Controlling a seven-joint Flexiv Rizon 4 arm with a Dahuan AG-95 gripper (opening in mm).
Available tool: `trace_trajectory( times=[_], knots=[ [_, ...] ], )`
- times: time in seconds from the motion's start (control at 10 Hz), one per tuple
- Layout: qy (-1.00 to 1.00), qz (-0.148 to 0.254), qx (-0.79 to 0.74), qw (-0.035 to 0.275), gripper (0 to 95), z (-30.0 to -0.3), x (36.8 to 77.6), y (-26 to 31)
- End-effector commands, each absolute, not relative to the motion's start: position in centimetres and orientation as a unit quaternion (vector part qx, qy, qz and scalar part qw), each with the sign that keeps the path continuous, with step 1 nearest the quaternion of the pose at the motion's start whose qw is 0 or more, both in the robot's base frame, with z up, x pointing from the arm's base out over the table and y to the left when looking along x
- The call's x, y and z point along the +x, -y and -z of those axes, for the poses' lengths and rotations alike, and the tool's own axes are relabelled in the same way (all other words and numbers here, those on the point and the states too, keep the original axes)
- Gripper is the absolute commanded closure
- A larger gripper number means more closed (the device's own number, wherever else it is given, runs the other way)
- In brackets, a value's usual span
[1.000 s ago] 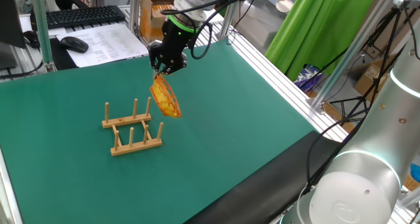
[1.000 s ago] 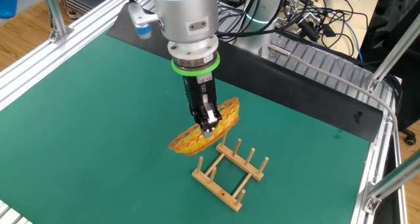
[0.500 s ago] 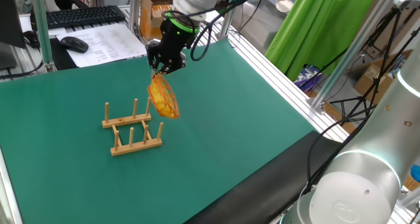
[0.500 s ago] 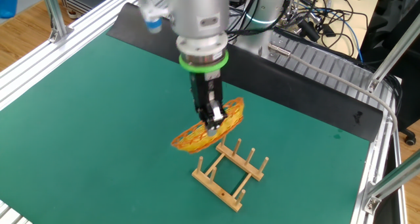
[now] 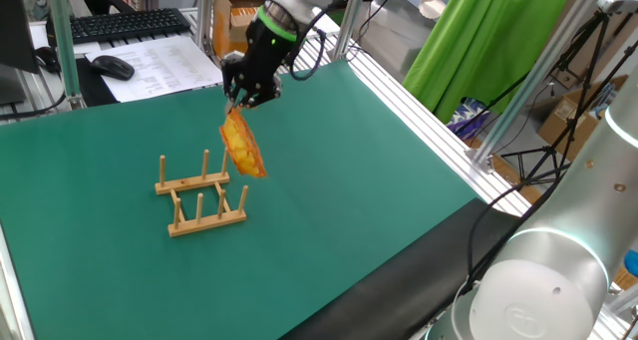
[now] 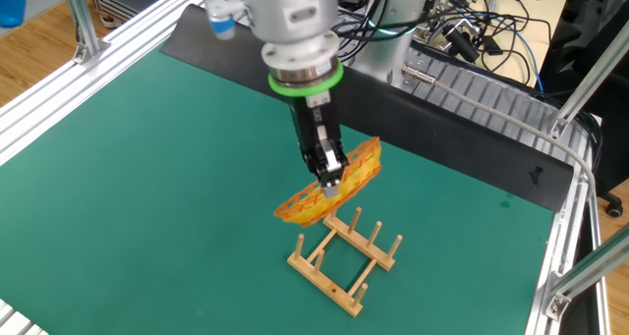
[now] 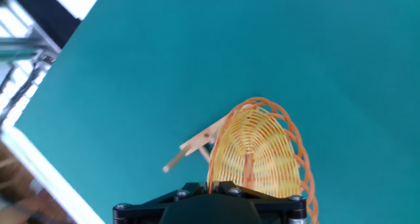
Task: Put the dish on the dish rack
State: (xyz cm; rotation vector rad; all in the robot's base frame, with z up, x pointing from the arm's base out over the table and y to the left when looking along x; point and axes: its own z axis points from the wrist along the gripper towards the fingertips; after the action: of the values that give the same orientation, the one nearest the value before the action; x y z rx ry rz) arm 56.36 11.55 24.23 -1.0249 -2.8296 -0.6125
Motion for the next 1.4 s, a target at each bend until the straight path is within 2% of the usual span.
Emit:
trace_trajectory(
  times=[0.1,0.3,0.7,1.1,1.3,1.4],
  knots=[
    [0.928,0.188,-0.321,0.021,95.0,-24.65,57.37,-11.18],
    [0.923,0.213,-0.320,0.002,95.0,-24.65,57.40,-11.17],
    [0.928,0.205,-0.312,0.005,95.0,-24.41,57.73,-11.08],
    [0.932,0.181,-0.315,0.006,95.0,-24.26,57.67,-11.14],
    [0.938,0.136,-0.319,0.011,95.0,-24.26,57.67,-11.14],
    [0.944,0.122,-0.306,0.027,95.0,-24.26,57.67,-11.14]
  ],
)
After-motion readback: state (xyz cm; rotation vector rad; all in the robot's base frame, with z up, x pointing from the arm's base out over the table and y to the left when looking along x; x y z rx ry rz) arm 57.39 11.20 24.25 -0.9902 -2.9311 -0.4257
